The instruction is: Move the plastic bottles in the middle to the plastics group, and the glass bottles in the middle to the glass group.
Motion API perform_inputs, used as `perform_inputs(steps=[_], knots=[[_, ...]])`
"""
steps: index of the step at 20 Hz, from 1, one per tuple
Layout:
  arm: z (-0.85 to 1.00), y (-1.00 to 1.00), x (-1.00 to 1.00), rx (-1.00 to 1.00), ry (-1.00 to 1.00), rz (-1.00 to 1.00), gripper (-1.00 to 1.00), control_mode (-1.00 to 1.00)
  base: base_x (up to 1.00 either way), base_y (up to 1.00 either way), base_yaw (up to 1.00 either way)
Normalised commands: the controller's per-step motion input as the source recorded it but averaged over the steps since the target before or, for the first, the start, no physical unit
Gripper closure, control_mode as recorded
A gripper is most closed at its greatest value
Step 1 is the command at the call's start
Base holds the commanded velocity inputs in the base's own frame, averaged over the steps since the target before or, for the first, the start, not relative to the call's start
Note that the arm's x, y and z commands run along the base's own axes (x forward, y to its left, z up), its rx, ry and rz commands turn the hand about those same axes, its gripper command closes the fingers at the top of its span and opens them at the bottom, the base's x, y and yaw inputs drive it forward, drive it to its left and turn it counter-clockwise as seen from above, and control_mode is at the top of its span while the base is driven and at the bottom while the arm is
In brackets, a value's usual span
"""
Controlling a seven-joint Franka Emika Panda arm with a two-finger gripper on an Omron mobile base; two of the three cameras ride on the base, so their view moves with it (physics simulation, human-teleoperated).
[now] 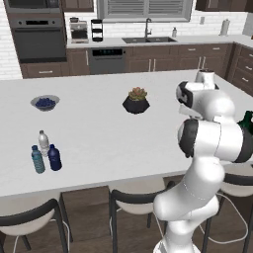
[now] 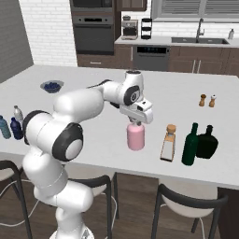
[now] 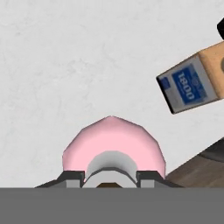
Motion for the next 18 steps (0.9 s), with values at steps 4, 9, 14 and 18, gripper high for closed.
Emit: perform_inputs(steps=[4, 9, 14, 18], knots=[[-0.27, -0.52, 0.01, 0.0, 0.07, 0.07, 1.0, -1.0, 0.0, 0.0, 0.0], [-0.39, -0.21, 0.08, 0.0, 0.0, 0.09, 1.0, -1.0, 0.0, 0.0, 0.0], [-0.31, -0.31, 0.08, 0.0, 0.0, 0.04, 1.0, -1.0, 0.0, 0.0, 0.0], [-0.24, -0.26, 0.11, 0.0, 0.0, 0.03, 1.0, -1.0, 0.0, 0.0, 0.0]])
